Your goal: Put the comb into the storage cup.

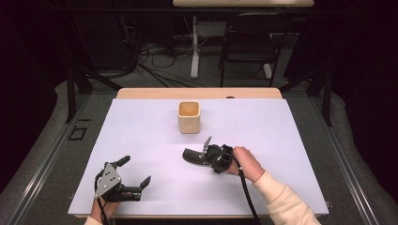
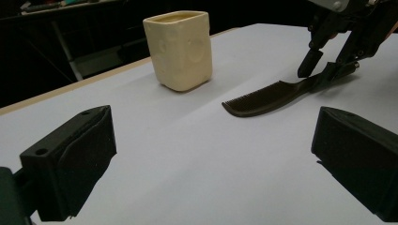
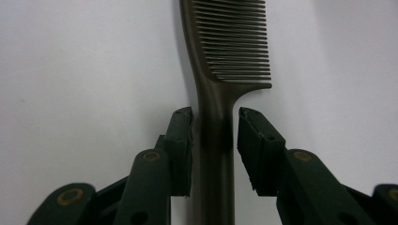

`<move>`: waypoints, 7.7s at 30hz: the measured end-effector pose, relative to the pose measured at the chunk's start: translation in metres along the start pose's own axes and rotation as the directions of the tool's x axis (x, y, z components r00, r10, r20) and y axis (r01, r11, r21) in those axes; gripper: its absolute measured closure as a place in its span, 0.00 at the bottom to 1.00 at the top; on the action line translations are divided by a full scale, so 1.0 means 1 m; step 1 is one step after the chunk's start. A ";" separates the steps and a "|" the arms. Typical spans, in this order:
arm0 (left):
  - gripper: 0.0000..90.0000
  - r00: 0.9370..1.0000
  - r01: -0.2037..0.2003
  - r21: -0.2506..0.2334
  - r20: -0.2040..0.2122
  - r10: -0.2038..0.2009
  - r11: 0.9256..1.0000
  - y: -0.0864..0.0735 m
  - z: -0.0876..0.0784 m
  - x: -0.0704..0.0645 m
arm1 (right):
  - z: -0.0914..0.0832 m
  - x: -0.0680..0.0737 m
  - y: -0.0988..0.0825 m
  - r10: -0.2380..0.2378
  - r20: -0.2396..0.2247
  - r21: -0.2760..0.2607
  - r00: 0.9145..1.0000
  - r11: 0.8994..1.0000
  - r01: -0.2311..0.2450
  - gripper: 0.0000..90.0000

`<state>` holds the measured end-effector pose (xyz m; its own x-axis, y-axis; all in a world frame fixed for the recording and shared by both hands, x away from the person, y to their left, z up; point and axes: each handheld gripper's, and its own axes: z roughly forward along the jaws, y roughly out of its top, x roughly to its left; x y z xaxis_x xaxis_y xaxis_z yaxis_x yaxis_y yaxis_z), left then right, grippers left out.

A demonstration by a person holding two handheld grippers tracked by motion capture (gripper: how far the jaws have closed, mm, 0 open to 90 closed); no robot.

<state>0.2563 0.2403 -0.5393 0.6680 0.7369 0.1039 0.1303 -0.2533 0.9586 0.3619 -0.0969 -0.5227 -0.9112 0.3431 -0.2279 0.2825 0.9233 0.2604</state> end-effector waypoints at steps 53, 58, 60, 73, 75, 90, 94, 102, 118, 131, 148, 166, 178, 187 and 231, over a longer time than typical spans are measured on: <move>0.00 1.000 0.001 0.000 -0.002 -0.001 1.000 0.000 -0.001 0.000 | -0.018 -0.013 -0.002 0.119 -0.074 -0.090 0.990 0.988 -0.126 0.81; 0.00 1.000 -0.001 0.001 -0.003 0.001 1.000 0.000 0.000 0.000 | -0.022 -0.014 -0.004 0.124 -0.071 -0.107 0.990 0.986 -0.131 0.81; 0.00 1.000 0.002 0.000 -0.003 -0.002 1.000 0.000 -0.001 0.000 | -0.024 -0.016 -0.007 0.132 -0.079 -0.120 0.988 0.983 -0.141 0.81; 0.00 1.000 0.000 0.000 -0.005 0.000 1.000 0.000 -0.001 0.000 | -0.033 -0.019 -0.014 0.160 -0.093 -0.196 0.983 0.965 -0.176 0.81; 0.00 1.000 0.000 0.000 -0.005 0.000 1.000 0.000 -0.001 0.000 | -0.034 -0.019 -0.014 0.164 -0.093 -0.209 0.982 0.961 -0.180 0.81; 0.00 1.000 -0.001 0.000 -0.006 0.001 1.000 0.000 -0.001 0.000 | -0.043 -0.022 -0.021 0.187 -0.091 -0.283 0.978 0.937 -0.205 0.81; 0.00 1.000 0.000 -0.001 -0.005 0.000 1.000 0.000 -0.001 0.000 | -0.046 -0.023 -0.023 0.186 -0.086 -0.305 0.979 0.930 -0.204 0.81; 0.00 1.000 0.001 -0.003 -0.007 -0.001 1.000 0.000 -0.001 0.000 | -0.052 -0.023 -0.028 0.196 -0.083 -0.341 0.977 0.916 -0.213 0.81; 0.00 1.000 0.002 -0.004 -0.007 -0.002 1.000 0.000 -0.001 0.000 | -0.058 -0.027 -0.037 0.233 -0.081 -0.397 0.969 0.884 -0.246 0.81; 0.00 1.000 -0.001 -0.003 -0.007 0.001 1.000 0.001 -0.001 0.000 | -0.063 -0.030 -0.041 0.260 -0.069 -0.425 0.963 0.866 -0.264 0.81; 0.00 1.000 0.002 -0.002 -0.004 -0.002 1.000 0.000 -0.001 0.000 | -0.066 -0.038 -0.046 0.282 -0.055 -0.453 0.958 0.848 -0.276 0.81; 0.00 1.000 0.002 0.002 -0.002 -0.002 1.000 0.000 0.000 0.000 | -0.072 -0.043 -0.048 0.312 -0.030 -0.490 0.950 0.823 -0.286 0.81; 0.00 1.000 0.004 -0.001 -0.003 -0.004 1.000 0.000 0.000 0.000 | -0.075 -0.047 -0.048 0.337 -0.012 -0.522 0.942 0.801 -0.293 0.81; 0.00 1.000 0.005 -0.003 -0.002 -0.005 1.000 0.000 0.000 0.000 | -0.075 -0.050 -0.047 0.351 -0.004 -0.537 0.936 0.789 -0.298 0.81; 0.00 1.000 0.008 -0.006 -0.003 -0.008 1.000 0.000 -0.001 0.000 | -0.070 -0.065 -0.022 0.372 0.013 -0.592 0.928 0.751 -0.293 0.81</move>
<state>0.2559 0.2412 -0.5390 0.6646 0.7409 0.0970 0.1310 -0.2434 0.9610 0.3935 -0.1517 -0.4476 -0.7366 0.6642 -0.1272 0.3015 0.4909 0.8174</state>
